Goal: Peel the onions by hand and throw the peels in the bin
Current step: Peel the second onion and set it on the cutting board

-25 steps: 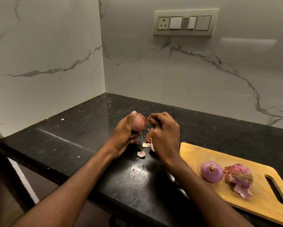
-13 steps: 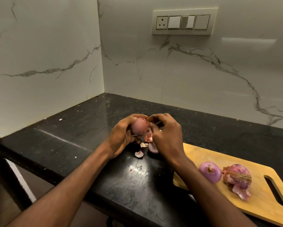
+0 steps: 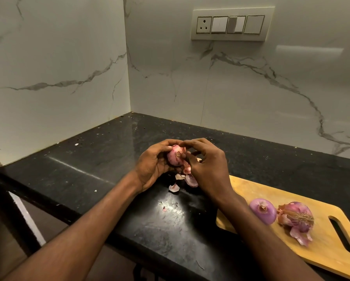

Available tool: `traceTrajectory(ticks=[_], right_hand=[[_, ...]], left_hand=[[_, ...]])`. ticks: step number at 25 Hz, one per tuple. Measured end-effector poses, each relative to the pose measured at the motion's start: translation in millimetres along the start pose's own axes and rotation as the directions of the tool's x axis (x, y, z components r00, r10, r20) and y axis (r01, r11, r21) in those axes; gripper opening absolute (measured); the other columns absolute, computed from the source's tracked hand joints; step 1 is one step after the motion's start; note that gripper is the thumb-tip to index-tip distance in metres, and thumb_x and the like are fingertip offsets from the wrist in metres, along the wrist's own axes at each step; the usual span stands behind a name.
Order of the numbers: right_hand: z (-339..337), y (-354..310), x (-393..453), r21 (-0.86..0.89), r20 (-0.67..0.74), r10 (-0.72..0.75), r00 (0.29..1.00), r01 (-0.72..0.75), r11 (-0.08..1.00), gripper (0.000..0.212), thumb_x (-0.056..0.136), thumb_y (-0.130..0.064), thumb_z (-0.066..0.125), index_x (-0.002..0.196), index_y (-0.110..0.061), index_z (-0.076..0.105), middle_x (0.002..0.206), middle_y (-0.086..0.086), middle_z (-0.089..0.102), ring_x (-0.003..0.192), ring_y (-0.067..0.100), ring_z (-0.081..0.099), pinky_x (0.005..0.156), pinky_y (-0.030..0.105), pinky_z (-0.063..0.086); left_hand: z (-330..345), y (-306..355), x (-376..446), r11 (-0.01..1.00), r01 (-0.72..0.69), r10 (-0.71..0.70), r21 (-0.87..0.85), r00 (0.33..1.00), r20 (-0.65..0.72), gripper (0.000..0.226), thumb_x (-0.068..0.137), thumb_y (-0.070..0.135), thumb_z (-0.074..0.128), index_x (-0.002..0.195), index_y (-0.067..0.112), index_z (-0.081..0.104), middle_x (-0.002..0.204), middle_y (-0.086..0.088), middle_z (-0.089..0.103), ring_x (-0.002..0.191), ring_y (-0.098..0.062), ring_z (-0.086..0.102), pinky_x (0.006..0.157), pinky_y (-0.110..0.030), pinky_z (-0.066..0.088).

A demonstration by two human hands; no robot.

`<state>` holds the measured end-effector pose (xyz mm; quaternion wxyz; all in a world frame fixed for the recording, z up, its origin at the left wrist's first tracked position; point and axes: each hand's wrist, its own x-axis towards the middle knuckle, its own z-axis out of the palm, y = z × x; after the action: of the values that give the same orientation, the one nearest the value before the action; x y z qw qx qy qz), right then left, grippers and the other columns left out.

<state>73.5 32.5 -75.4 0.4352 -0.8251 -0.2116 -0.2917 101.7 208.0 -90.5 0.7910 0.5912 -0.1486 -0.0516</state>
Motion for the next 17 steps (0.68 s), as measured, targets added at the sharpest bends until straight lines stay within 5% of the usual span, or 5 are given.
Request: traceTrajectory(ticks=[10, 17], right_hand=[[3, 13, 2, -0.069, -0.048, 0.058, 0.997, -0.061, 0.996, 0.021, 0.087, 0.001, 0.075, 0.097, -0.017, 0.080, 0.090, -0.008, 0.075, 0.084, 0.002, 0.069, 0.075, 0.018, 0.058], [3, 14, 4, -0.108, -0.073, 0.038, 0.997, -0.046, 0.993, 0.017, 0.092, -0.011, 0.075, 0.107, -0.019, 0.077, 0.106, -0.007, 0.068, 0.096, 0.009, 0.064, 0.083, 0.027, 0.057]], left_hand=[[-3, -3, 1, 1.000, -0.015, 0.015, -0.008, 1.000, 0.020, 0.031, 0.108, 0.013, 0.044, 0.129, 0.007, 0.066, 0.122, -0.018, 0.068, 0.104, -0.034, 0.068, 0.089, -0.051, 0.057], [-4, -3, 2, 1.000, -0.024, 0.024, -0.019, 1.000, -0.012, 0.028, 0.105, 0.011, 0.053, 0.131, 0.006, 0.064, 0.136, -0.024, 0.060, 0.114, -0.038, 0.069, 0.092, -0.053, 0.061]])
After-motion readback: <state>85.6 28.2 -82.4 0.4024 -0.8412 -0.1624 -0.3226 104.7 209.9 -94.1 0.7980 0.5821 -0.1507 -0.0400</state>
